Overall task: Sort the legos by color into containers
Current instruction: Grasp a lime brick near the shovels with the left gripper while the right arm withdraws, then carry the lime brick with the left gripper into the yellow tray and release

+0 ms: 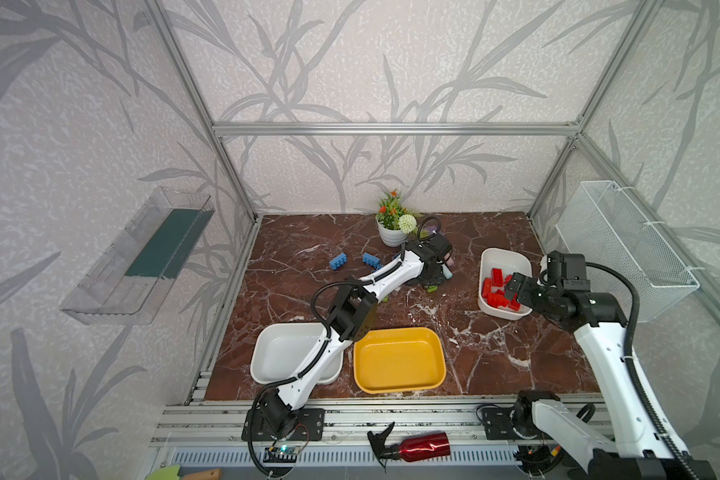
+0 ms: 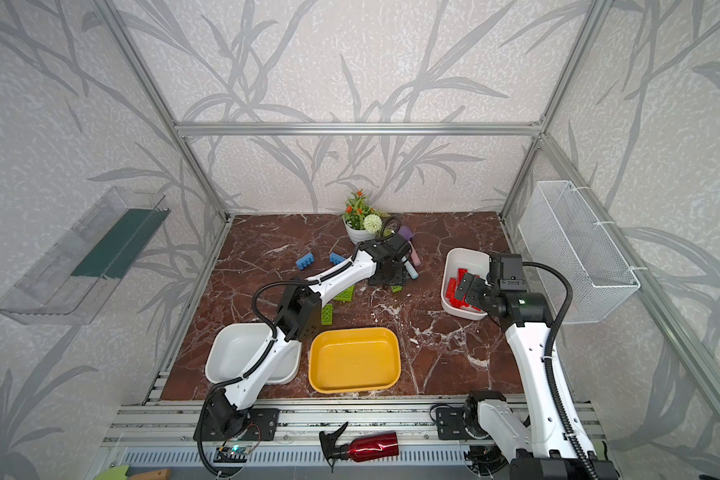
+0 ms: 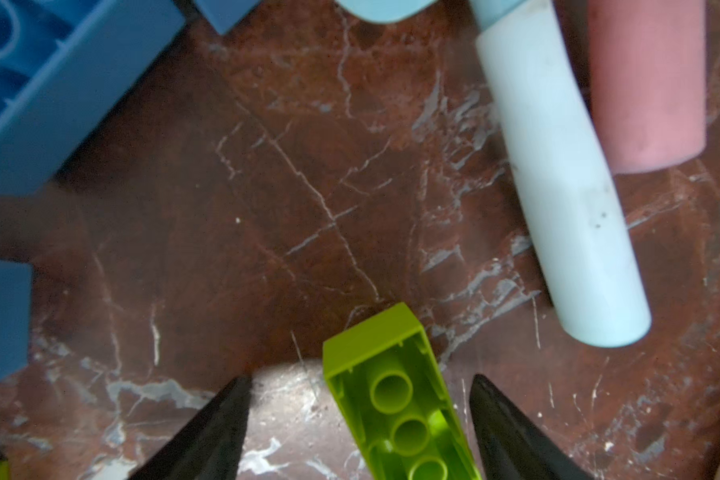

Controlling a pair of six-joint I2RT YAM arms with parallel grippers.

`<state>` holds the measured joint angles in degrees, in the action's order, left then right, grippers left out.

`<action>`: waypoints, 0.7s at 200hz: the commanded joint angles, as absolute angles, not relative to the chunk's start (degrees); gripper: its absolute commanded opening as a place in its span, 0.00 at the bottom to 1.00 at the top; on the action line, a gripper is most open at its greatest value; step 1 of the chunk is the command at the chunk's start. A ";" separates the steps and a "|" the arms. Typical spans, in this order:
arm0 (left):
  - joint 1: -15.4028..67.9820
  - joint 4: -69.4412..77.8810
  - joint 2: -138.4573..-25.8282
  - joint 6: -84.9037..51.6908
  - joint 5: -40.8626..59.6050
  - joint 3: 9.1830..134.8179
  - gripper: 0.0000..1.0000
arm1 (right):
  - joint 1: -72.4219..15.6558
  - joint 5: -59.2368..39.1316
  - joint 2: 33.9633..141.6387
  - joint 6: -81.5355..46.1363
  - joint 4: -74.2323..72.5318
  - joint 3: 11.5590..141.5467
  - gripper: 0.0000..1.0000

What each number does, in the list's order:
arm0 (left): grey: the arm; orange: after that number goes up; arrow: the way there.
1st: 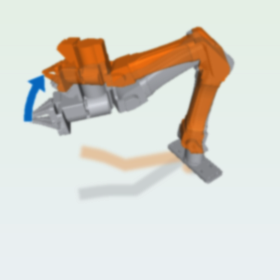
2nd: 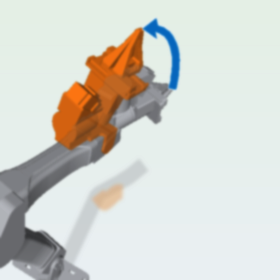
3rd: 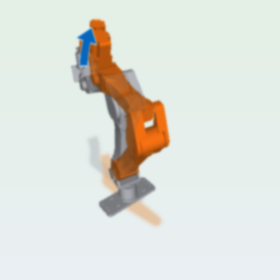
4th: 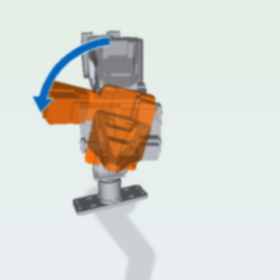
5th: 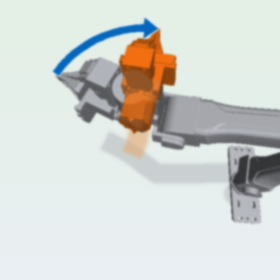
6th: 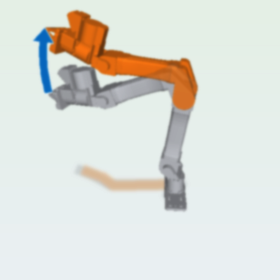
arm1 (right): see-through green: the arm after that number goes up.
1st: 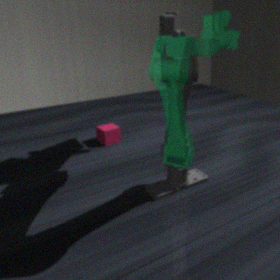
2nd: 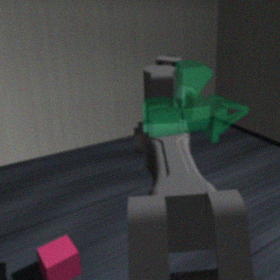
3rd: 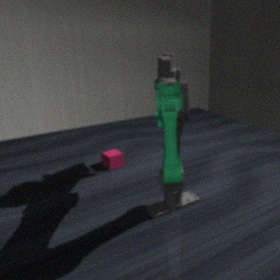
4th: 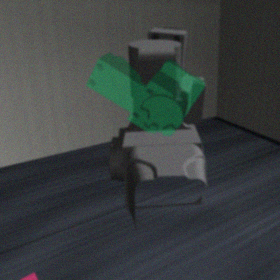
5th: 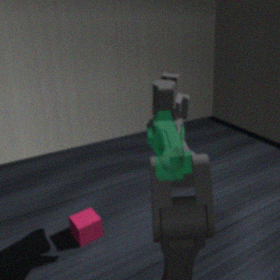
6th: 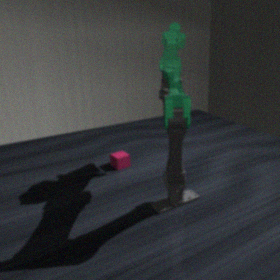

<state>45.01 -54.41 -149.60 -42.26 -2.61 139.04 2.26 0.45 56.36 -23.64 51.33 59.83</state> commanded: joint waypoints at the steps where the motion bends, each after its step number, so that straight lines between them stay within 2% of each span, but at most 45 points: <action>1: 45.26 -57.81 -150.96 -42.81 -3.87 141.65 0.79 | 2.27 -0.96 55.04 -22.96 52.22 59.24 0.99; 73: 45.26 -59.91 -150.48 -41.40 -2.46 141.35 0.55 | 2.24 -1.01 53.61 -23.38 53.08 58.82 0.99; 140: 45.27 -61.30 -148.30 -39.35 -2.46 140.20 0.23 | 2.28 -2.71 53.61 -24.17 52.80 58.90 0.99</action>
